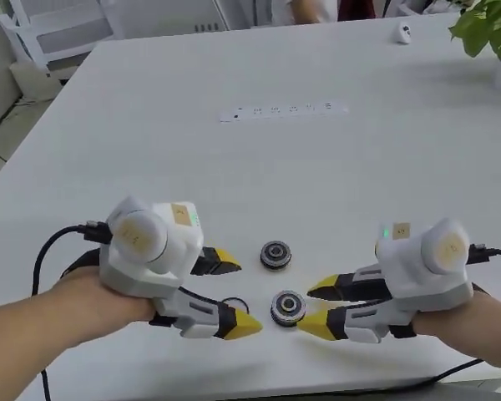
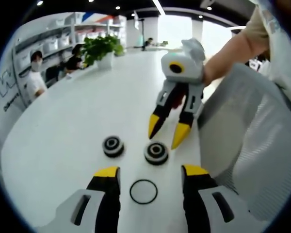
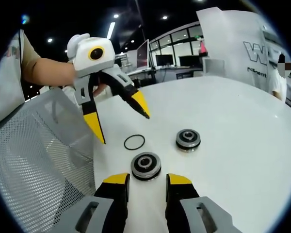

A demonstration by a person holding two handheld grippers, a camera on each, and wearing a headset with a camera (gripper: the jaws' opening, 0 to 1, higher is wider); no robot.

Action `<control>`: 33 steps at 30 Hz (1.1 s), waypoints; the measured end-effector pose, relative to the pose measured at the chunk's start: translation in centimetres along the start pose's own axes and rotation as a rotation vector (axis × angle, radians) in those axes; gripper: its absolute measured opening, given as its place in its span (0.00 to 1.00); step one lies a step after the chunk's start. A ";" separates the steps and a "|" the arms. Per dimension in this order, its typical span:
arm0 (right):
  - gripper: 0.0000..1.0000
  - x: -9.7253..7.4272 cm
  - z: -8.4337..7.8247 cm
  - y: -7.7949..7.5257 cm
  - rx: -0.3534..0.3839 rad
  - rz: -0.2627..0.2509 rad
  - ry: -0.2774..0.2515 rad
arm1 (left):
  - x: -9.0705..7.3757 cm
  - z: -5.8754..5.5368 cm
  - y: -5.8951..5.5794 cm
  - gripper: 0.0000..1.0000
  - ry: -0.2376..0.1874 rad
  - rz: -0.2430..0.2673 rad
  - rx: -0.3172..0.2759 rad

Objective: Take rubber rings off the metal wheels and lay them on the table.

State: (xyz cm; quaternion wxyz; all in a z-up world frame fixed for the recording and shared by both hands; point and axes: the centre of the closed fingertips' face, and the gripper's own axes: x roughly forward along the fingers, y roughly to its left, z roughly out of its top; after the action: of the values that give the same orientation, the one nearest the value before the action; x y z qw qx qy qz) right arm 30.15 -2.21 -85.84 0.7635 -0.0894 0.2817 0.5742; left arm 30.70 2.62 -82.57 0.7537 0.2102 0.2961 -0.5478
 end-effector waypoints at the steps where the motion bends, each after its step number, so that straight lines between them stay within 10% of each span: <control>1: 0.26 0.0 0.0 0.0 0.001 0.000 -0.001 | 0.1 0.0 -0.1 0.51 0.001 -0.002 -0.002; 33: 0.23 0.8 -0.2 0.3 0.007 0.005 -0.015 | 3.0 0.8 -1.0 0.31 -0.021 -0.046 -0.038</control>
State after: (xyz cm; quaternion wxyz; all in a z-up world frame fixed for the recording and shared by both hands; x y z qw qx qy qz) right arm 29.94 -1.55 -86.40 0.7645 -0.0817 0.2781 0.5758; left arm 30.61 -0.27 -83.97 0.7478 0.1830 0.3034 -0.5615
